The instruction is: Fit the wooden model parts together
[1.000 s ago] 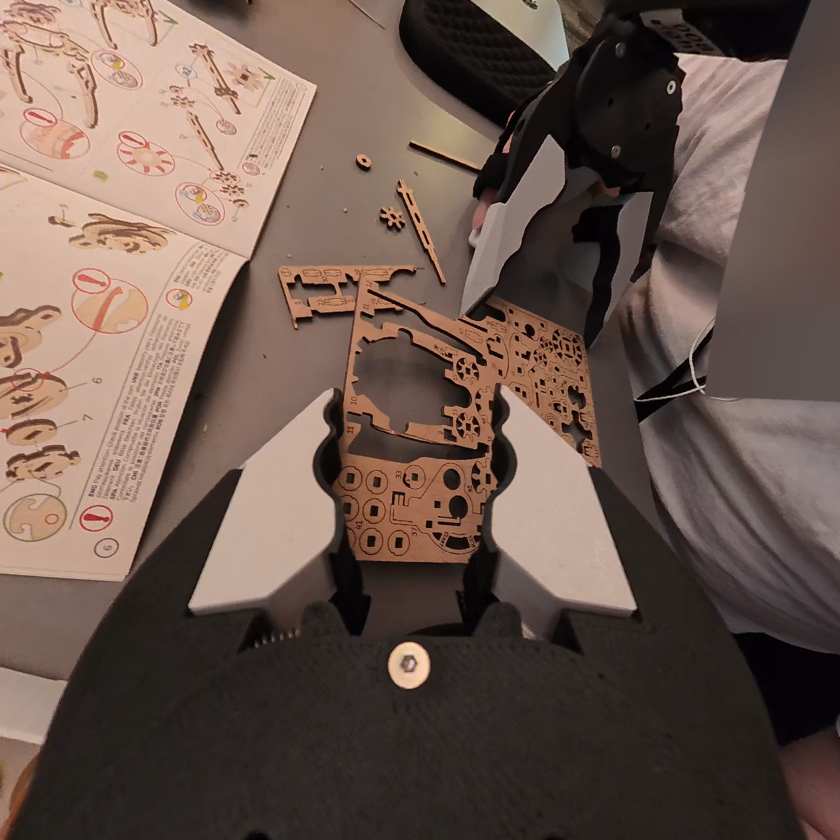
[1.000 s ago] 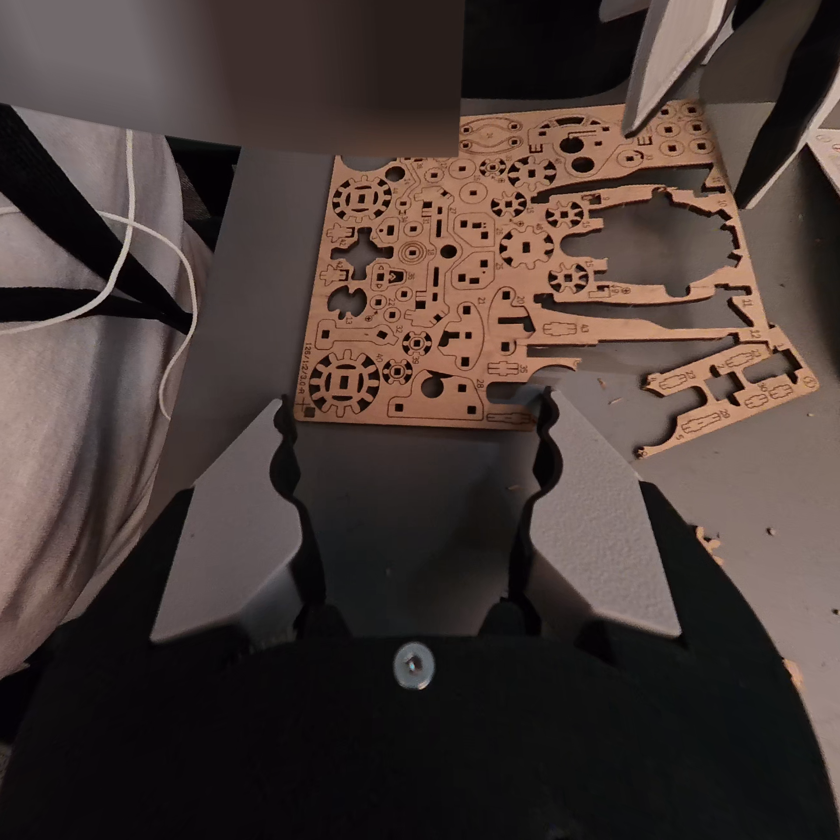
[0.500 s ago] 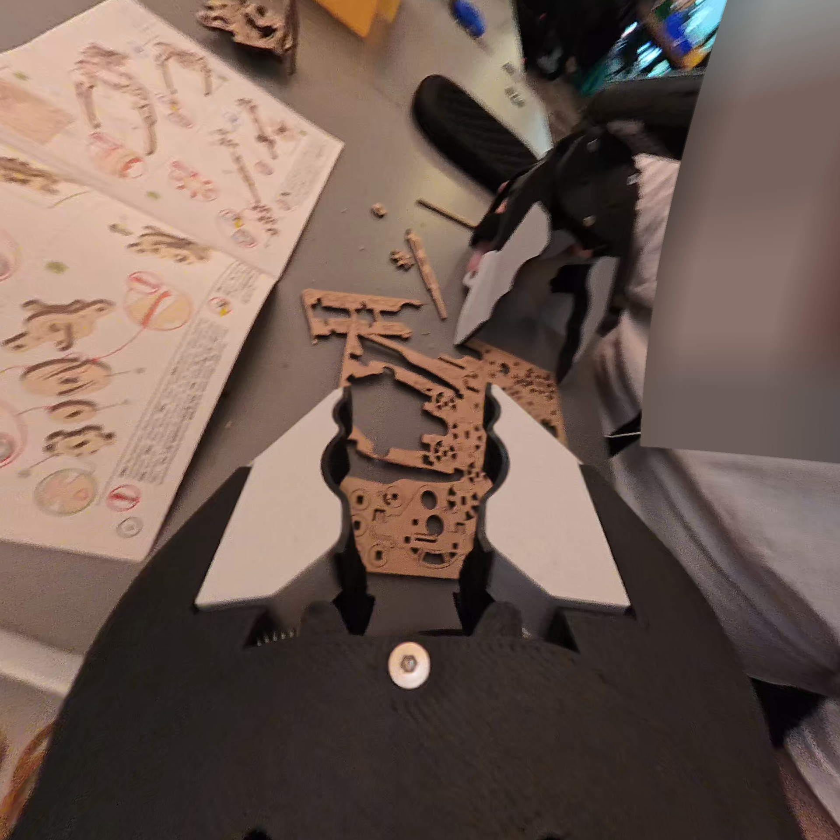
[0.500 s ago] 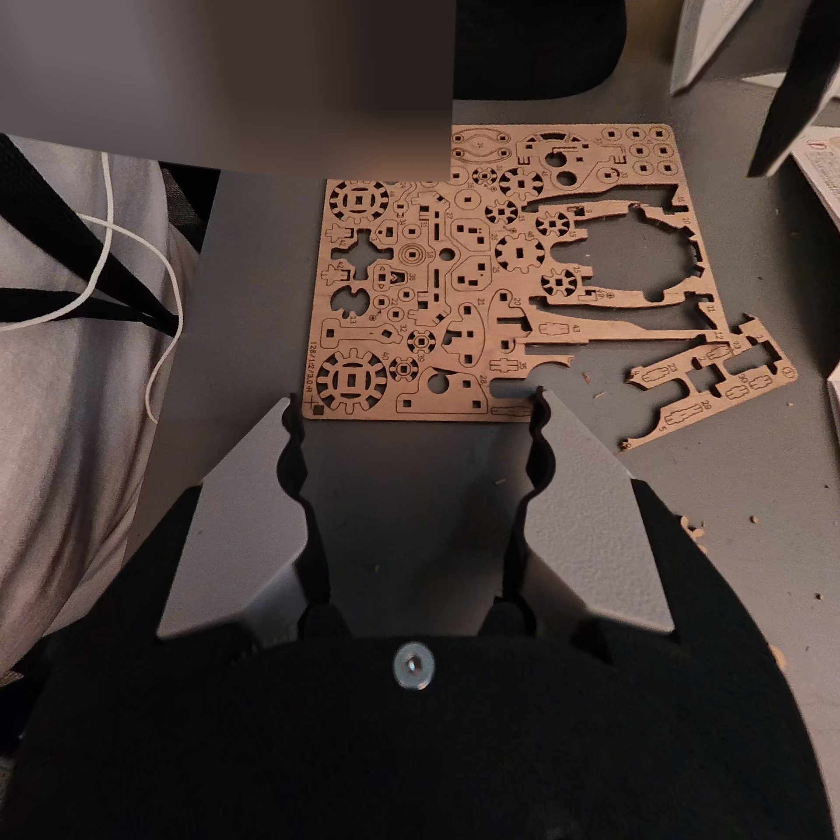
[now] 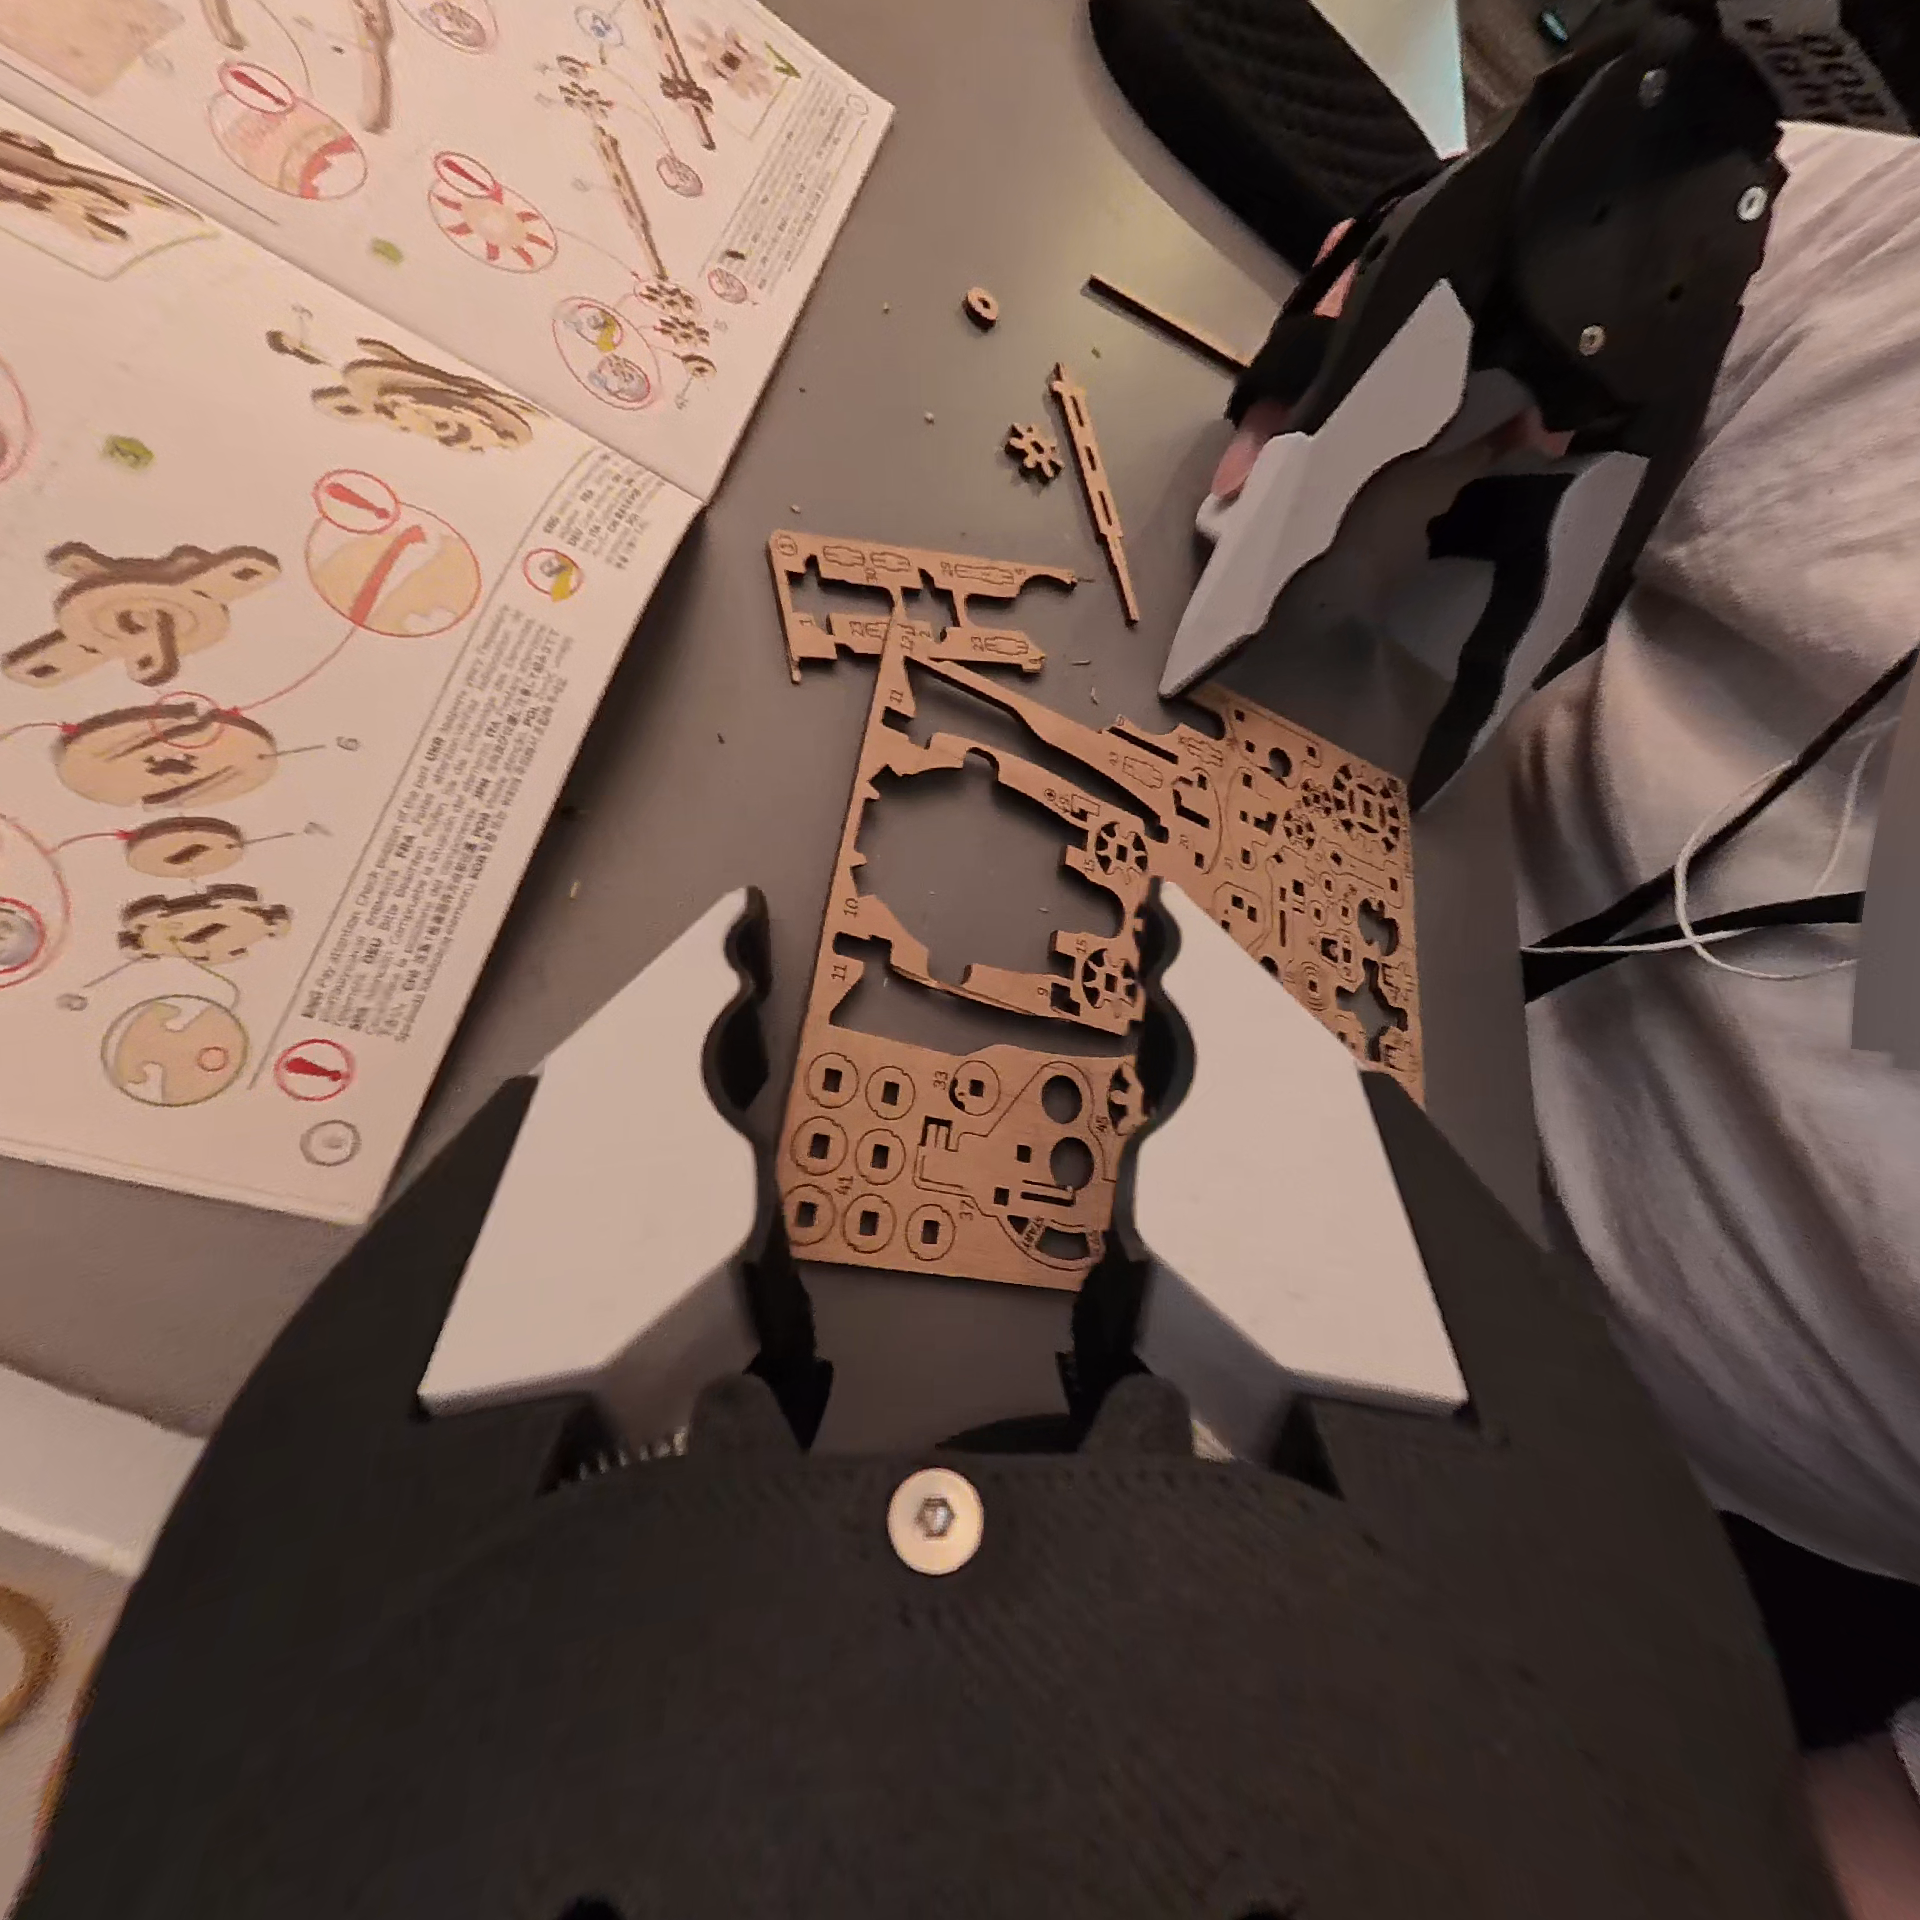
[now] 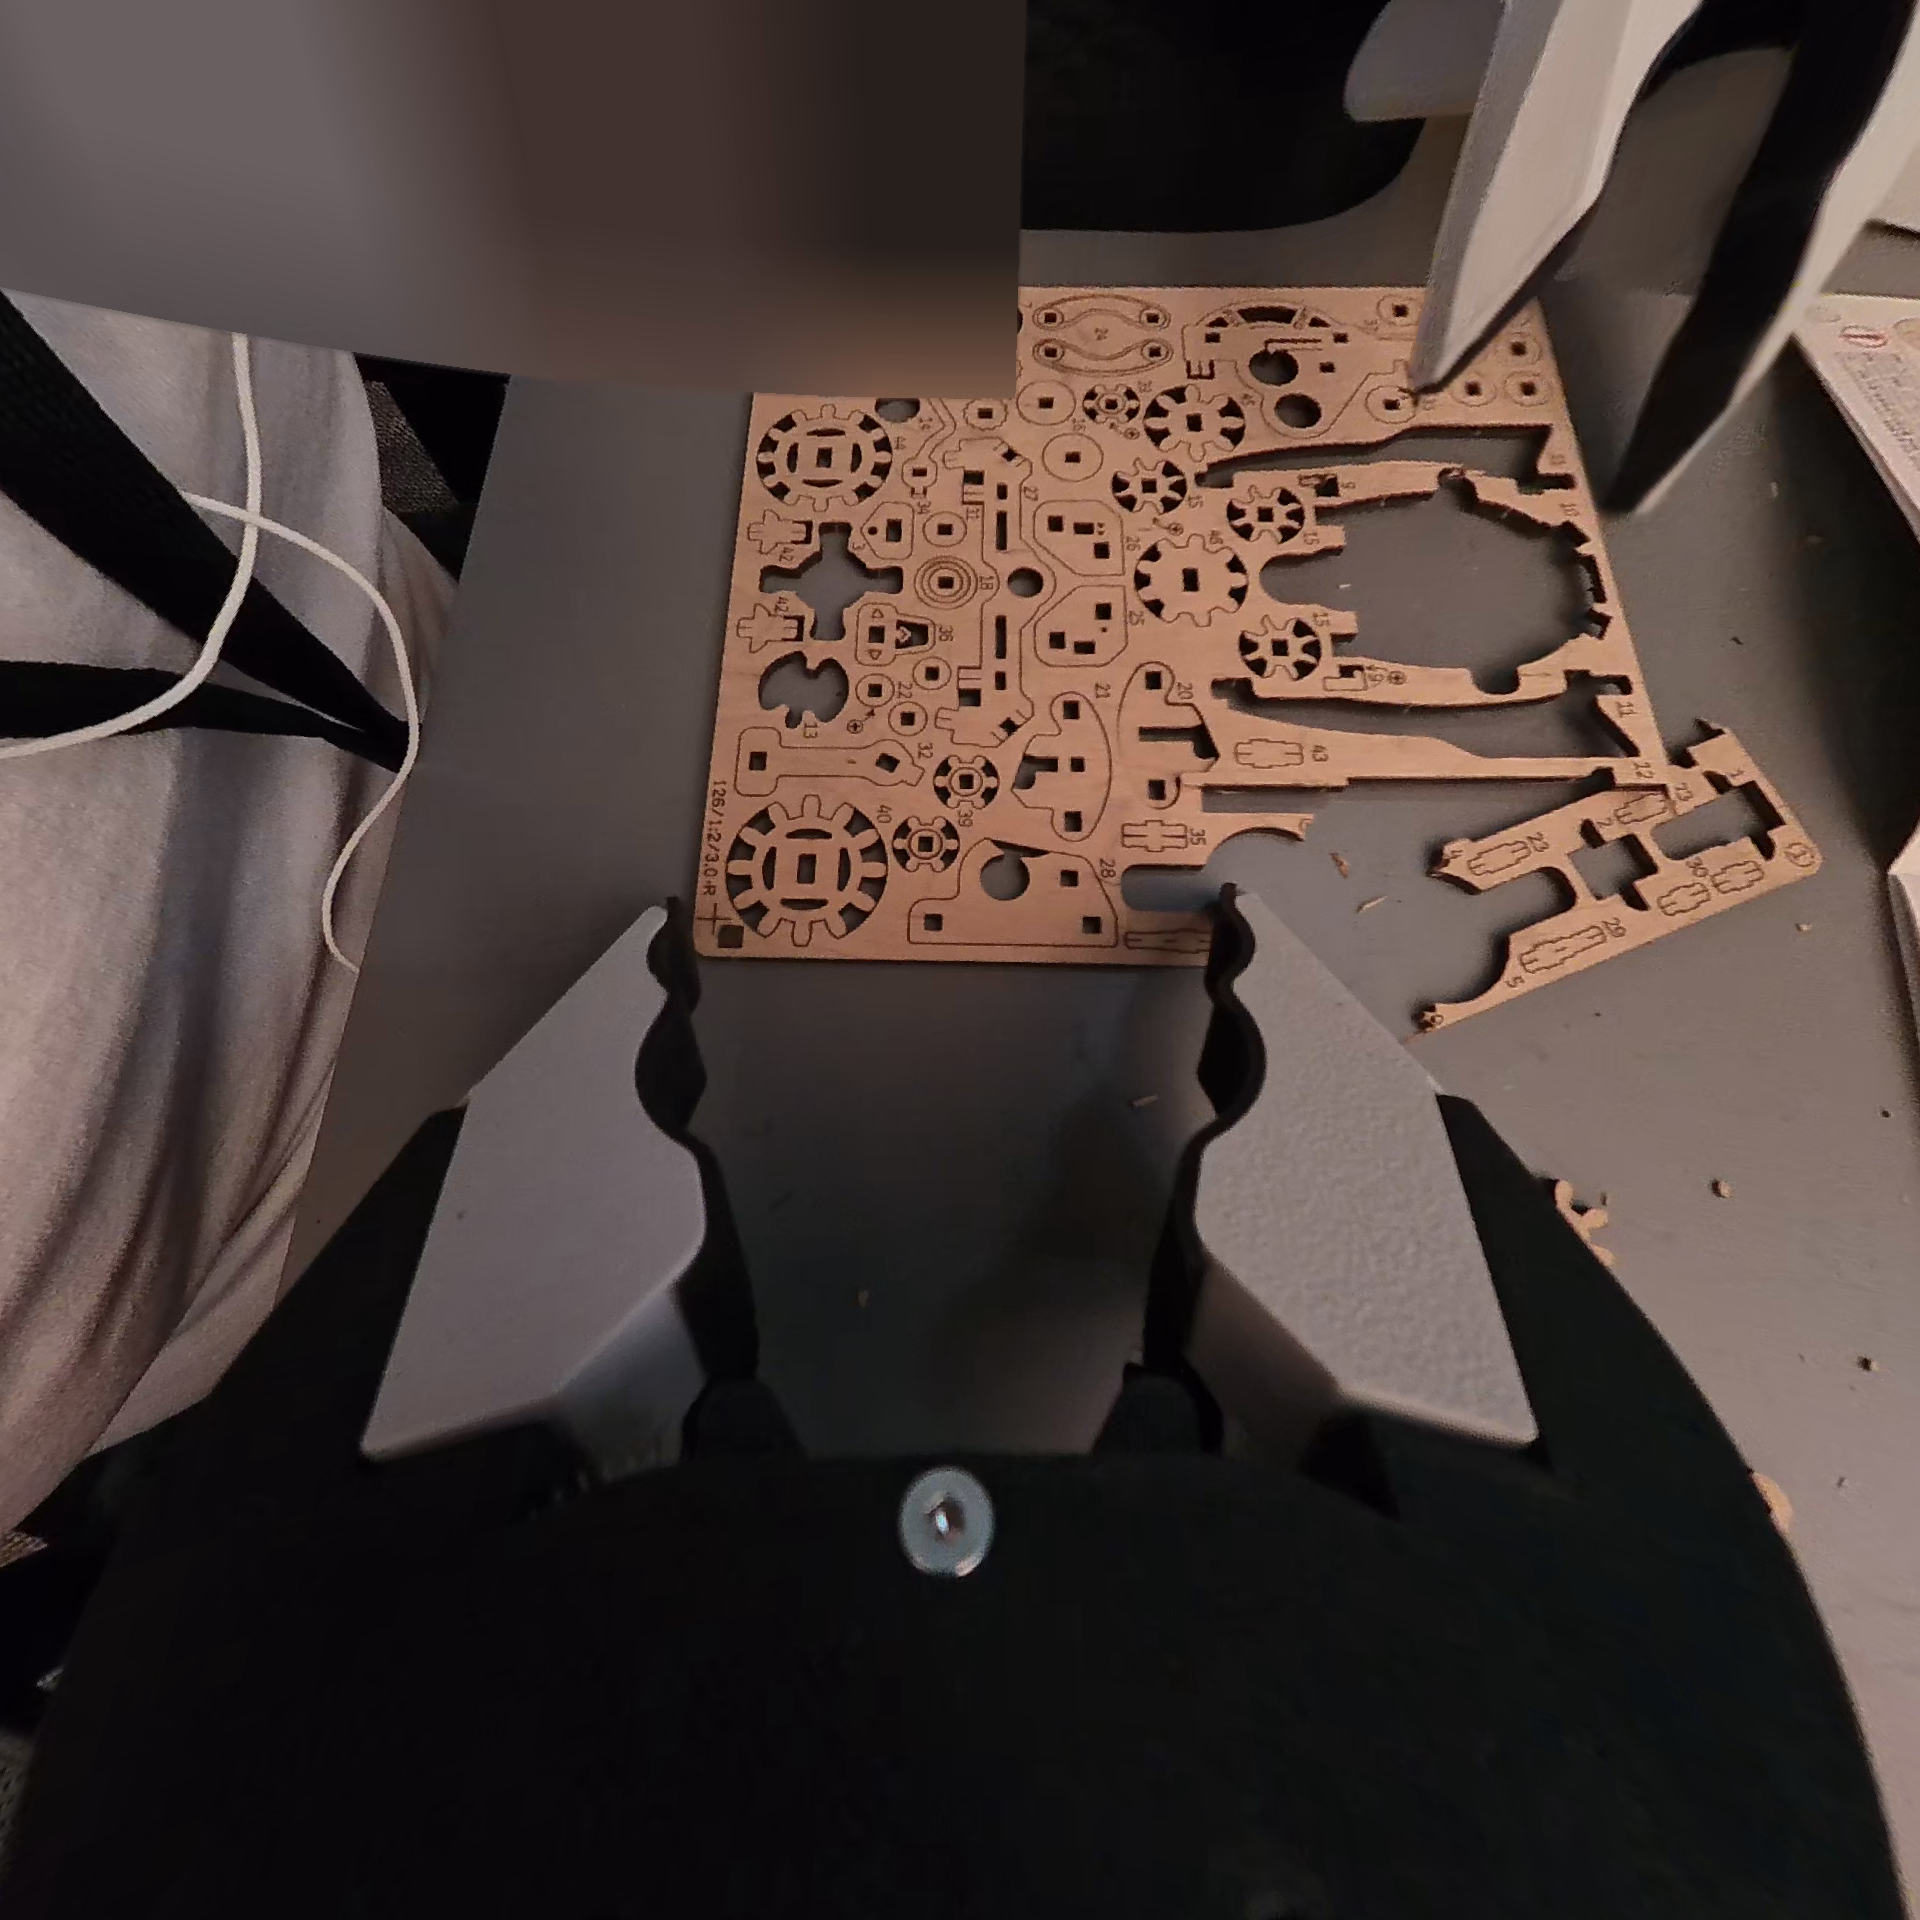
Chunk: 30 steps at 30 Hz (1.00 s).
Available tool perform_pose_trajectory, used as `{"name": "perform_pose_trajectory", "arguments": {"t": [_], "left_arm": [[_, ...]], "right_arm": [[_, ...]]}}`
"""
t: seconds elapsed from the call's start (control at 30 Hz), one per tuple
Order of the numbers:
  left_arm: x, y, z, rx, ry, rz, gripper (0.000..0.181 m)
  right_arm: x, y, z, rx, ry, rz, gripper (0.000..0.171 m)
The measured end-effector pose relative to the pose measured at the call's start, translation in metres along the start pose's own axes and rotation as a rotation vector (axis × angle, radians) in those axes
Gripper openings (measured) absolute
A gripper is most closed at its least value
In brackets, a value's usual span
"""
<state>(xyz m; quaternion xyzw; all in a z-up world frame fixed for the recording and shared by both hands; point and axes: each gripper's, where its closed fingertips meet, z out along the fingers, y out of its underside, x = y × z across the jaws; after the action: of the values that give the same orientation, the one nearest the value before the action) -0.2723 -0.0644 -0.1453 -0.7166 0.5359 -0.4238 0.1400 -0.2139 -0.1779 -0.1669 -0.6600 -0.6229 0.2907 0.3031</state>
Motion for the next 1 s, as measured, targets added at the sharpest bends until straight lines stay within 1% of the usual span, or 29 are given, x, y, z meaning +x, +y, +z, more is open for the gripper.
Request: {"name": "perform_pose_trajectory", "arguments": {"t": [0.03, 0.07, 0.27, 0.4, 0.8, 1.0], "left_arm": [[0.004, 0.002, 0.001, -0.011, 0.023, -0.003, 0.065], [0.005, 0.002, 0.002, -0.015, 0.033, -0.005, 0.063], [0.01, 0.001, 0.001, -0.008, 0.045, -0.001, 0.07], [0.013, -0.005, -0.004, 0.031, 0.052, 0.001, 0.066], [0.013, -0.007, -0.005, 0.042, 0.058, -0.005, 0.065], [0.014, -0.009, -0.007, 0.054, 0.06, 0.002, 0.064]], "right_arm": [[0.0, 0.0, 0.0, 0.0, 0.0, -0.001, 0.098], [0.0, 0.0, 0.0, 0.0, 0.0, -0.002, 0.098], [0.0, 0.0, 0.0, 0.0, 0.0, -0.003, 0.098], [0.0, 0.0, 0.0, 0.0, 0.002, -0.005, 0.098], [0.0, 0.0, 0.0, 0.001, 0.002, -0.008, 0.099], [0.002, 0.0, 0.0, 0.001, 0.01, -0.009, 0.102]]}}
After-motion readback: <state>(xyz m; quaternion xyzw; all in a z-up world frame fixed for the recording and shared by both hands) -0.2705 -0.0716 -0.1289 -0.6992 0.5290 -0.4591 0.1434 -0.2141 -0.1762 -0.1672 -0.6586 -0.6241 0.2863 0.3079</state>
